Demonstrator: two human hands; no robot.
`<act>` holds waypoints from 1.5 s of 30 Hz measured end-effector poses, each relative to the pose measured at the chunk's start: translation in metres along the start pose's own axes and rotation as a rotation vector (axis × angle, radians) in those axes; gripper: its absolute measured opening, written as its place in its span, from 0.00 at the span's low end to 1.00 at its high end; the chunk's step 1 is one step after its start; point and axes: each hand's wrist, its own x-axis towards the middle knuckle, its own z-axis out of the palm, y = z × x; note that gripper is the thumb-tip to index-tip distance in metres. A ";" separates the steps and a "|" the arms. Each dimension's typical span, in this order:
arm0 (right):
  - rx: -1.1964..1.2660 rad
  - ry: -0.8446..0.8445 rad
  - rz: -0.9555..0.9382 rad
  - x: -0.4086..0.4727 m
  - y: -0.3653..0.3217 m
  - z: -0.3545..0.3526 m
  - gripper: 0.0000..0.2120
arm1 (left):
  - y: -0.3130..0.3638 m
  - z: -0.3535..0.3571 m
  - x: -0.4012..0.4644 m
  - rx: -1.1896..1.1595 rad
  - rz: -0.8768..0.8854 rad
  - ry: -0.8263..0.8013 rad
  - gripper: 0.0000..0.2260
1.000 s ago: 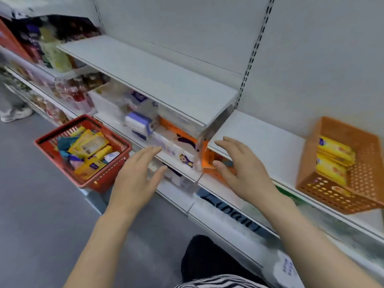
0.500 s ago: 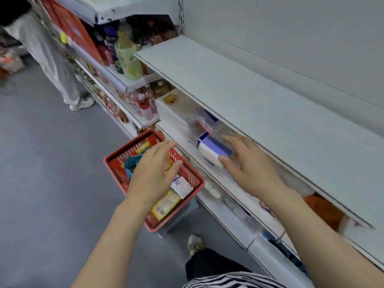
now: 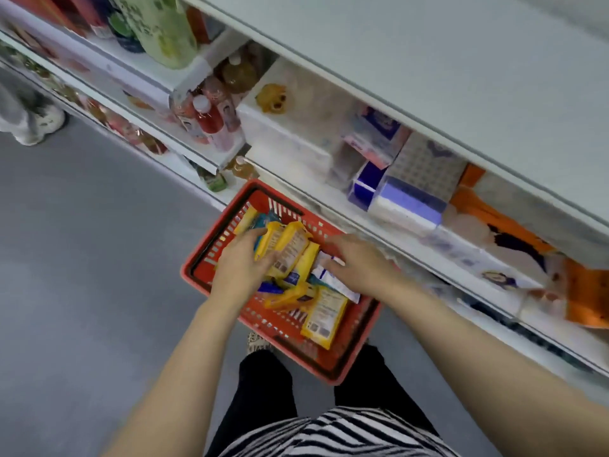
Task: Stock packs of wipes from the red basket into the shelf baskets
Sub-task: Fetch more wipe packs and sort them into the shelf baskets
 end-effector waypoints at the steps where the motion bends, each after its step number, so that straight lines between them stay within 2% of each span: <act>1: 0.039 -0.036 0.045 0.013 -0.005 0.015 0.21 | -0.014 0.001 0.012 0.016 -0.003 -0.059 0.25; 3: 0.152 -0.111 0.136 0.040 -0.016 0.046 0.21 | -0.039 0.006 0.032 0.034 -0.008 -0.160 0.25; 6: 0.379 -0.135 0.355 0.083 -0.036 0.081 0.32 | -0.065 0.016 0.055 0.017 -0.006 -0.263 0.25; 10: 0.630 -0.040 0.646 0.153 -0.043 0.117 0.38 | -0.090 0.033 0.081 -0.041 -0.041 -0.328 0.28; 13: 0.689 0.059 0.735 0.175 -0.035 0.133 0.40 | -0.101 0.046 0.094 -0.068 -0.060 -0.338 0.28; 15: 0.638 0.105 0.734 0.173 -0.024 0.137 0.33 | -0.101 0.053 0.100 -0.069 -0.047 -0.335 0.26; 18: 0.610 0.121 0.702 0.160 -0.008 0.146 0.16 | -0.100 0.060 0.108 -0.102 -0.049 -0.348 0.24; 20: 0.698 0.118 0.709 0.148 -0.001 0.152 0.13 | -0.096 0.063 0.114 -0.117 -0.057 -0.354 0.23; 22: 0.907 0.104 0.718 0.134 -0.003 0.156 0.18 | -0.094 0.067 0.118 -0.116 -0.029 -0.350 0.19; 23: 1.046 0.085 0.713 0.129 -0.007 0.158 0.27 | -0.092 0.070 0.119 -0.130 -0.025 -0.370 0.18; 25: 1.214 0.054 0.732 0.125 -0.014 0.168 0.51 | -0.082 0.072 0.118 -0.230 -0.098 -0.491 0.22; 26: 1.234 0.055 0.753 0.125 -0.018 0.171 0.60 | -0.079 0.074 0.117 -0.289 -0.159 -0.555 0.25; 27: 1.246 0.069 0.769 0.127 -0.021 0.175 0.63 | -0.077 0.076 0.116 -0.350 -0.228 -0.609 0.26; 29: 1.256 0.111 0.818 0.130 -0.024 0.178 0.59 | -0.078 0.078 0.116 -0.440 -0.335 -0.665 0.28; 31: 1.206 0.146 0.832 0.131 -0.019 0.181 0.50 | -0.086 0.079 0.118 -0.486 -0.384 -0.681 0.29; 33: 1.178 0.188 0.836 0.129 -0.015 0.177 0.38 | -0.094 0.078 0.118 -0.511 -0.393 -0.649 0.26; 36: 1.305 0.193 0.828 0.118 -0.014 0.164 0.29 | -0.098 0.072 0.111 -0.533 -0.329 -0.572 0.25; 38: 1.400 0.140 0.728 0.106 -0.015 0.153 0.28 | -0.095 0.066 0.105 -0.528 -0.245 -0.531 0.28; 40: 1.429 0.050 0.608 0.090 -0.017 0.141 0.32 | -0.088 0.060 0.100 -0.538 -0.196 -0.521 0.29; 42: 1.401 0.010 0.564 0.073 -0.020 0.128 0.34 | -0.076 0.052 0.095 -0.565 -0.179 -0.539 0.27; 45: 1.314 0.142 0.596 0.049 -0.028 0.115 0.28 | -0.063 0.042 0.087 -0.583 -0.145 -0.524 0.29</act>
